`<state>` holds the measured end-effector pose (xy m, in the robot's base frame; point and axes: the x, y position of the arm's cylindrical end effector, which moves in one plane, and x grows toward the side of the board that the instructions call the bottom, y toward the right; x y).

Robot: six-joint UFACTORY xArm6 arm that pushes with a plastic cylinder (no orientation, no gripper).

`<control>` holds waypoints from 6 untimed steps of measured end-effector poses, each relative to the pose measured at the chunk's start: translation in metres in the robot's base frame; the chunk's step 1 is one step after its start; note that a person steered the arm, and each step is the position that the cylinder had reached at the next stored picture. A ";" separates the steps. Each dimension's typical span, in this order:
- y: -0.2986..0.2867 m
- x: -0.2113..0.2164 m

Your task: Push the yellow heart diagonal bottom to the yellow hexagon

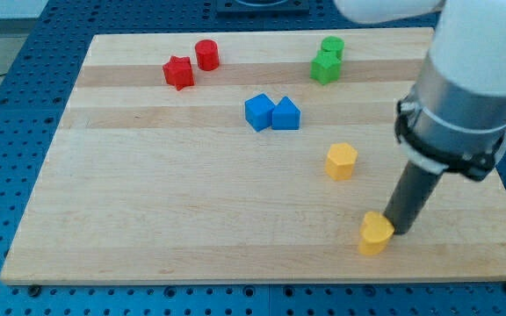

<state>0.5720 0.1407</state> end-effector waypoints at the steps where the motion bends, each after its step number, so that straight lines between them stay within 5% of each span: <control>1: -0.008 0.014; 2: 0.020 0.047; 6: -0.055 0.013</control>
